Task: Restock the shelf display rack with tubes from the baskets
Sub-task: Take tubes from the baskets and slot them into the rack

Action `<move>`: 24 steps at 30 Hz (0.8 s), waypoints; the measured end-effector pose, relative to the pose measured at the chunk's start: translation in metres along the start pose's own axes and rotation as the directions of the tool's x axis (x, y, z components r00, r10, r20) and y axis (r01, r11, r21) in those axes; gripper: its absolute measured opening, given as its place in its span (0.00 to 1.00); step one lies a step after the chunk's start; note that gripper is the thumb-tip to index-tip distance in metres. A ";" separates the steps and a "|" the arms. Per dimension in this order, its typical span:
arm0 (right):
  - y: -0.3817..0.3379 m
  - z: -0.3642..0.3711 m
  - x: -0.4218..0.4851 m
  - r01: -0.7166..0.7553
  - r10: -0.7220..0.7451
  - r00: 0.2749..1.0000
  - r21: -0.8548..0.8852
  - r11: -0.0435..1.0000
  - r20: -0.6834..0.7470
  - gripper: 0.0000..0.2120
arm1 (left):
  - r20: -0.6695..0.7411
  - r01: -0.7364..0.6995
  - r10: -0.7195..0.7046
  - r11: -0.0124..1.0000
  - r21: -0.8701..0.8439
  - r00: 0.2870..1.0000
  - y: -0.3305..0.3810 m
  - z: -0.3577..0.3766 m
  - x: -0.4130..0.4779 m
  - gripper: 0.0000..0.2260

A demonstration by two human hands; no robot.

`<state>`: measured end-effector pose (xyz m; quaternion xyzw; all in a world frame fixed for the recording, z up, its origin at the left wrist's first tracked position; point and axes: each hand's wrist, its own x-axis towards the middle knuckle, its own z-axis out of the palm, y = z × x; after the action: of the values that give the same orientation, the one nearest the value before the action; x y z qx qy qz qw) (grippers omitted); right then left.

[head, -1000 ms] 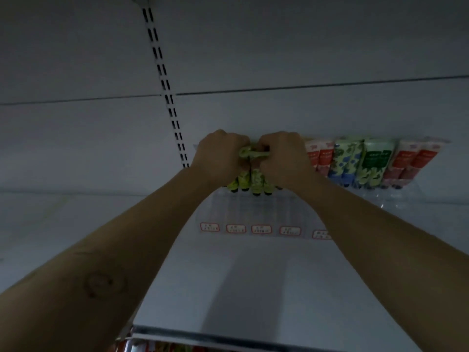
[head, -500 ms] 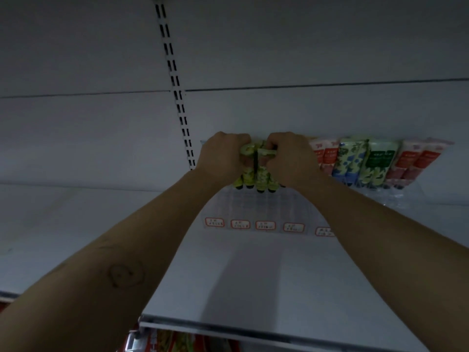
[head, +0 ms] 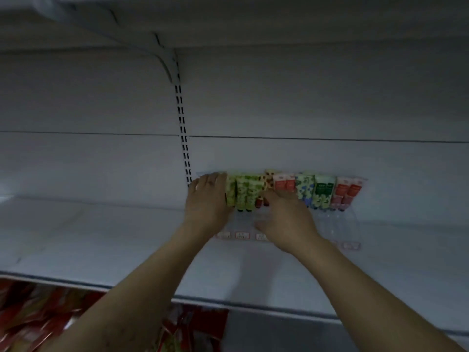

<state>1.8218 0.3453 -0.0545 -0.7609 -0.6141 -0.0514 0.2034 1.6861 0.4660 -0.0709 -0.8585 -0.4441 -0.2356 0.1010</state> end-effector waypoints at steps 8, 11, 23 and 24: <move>-0.005 0.012 -0.119 0.031 -0.037 0.991 0.049 0.998 0.125 0.22 | 0.214 -0.228 0.259 0.961 -0.159 0.942 0.026 -0.036 -0.148 0.20; 0.002 0.035 -0.166 0.039 -0.041 0.936 0.012 0.999 0.351 0.18 | 0.267 -0.306 0.355 0.929 -0.206 0.896 0.034 -0.017 -0.199 0.16; 0.042 0.185 -0.264 -0.024 0.093 0.537 -0.095 0.995 0.839 0.22 | 0.846 -0.065 0.182 0.983 -0.173 0.500 0.044 0.141 -0.330 0.16; 0.041 0.197 -0.268 -0.037 0.092 0.515 -0.085 0.996 0.852 0.21 | 0.867 -0.024 0.155 0.986 -0.163 0.473 0.043 0.150 -0.338 0.15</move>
<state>1.7631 0.1675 -0.3325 -0.7155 -0.6044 0.3193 -0.1442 1.6008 0.2570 -0.3669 -0.8847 -0.3717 0.2137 -0.1829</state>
